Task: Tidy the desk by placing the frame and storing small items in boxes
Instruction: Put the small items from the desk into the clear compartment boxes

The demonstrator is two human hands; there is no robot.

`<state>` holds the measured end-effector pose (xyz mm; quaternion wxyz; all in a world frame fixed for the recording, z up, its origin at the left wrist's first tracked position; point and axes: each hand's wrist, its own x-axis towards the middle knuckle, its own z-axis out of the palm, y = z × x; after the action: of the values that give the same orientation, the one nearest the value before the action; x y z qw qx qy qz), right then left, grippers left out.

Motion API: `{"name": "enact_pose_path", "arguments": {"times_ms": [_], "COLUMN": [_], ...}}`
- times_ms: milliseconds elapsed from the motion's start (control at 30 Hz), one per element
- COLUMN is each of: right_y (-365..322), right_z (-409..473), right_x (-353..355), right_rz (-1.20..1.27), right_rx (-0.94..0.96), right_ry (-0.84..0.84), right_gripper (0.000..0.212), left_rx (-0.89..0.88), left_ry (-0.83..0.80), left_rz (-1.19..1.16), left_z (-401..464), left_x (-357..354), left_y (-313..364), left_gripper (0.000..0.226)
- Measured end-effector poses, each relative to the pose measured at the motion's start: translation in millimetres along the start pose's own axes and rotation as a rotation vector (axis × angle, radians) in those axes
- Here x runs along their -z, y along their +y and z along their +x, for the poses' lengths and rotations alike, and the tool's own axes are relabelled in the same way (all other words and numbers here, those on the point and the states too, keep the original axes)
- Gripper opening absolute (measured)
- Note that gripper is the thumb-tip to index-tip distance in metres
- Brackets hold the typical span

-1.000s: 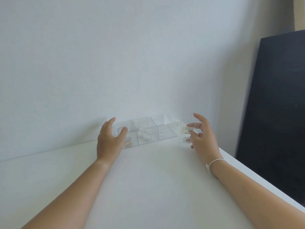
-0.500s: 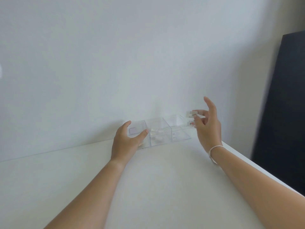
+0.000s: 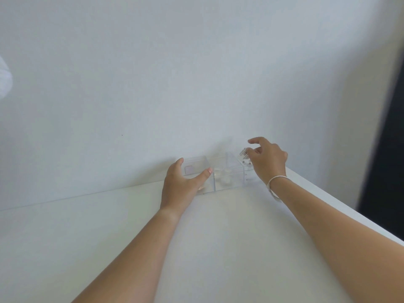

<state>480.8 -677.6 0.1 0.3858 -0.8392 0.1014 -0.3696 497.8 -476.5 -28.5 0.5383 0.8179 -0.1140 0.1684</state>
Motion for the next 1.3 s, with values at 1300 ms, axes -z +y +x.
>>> {"name": "enact_pose_path", "arguments": {"times_ms": [1300], "right_y": [-83.5], "right_z": [-207.1], "right_x": [90.8], "right_rz": [0.117], "right_rx": [0.051], "right_ry": [-0.02], "right_gripper": [0.025], "left_rx": [0.08], "left_ry": [-0.046], "left_rz": [-0.174], "left_z": [-200.9], "left_x": [134.9], "left_y": [55.2], "left_gripper": [0.054]}}
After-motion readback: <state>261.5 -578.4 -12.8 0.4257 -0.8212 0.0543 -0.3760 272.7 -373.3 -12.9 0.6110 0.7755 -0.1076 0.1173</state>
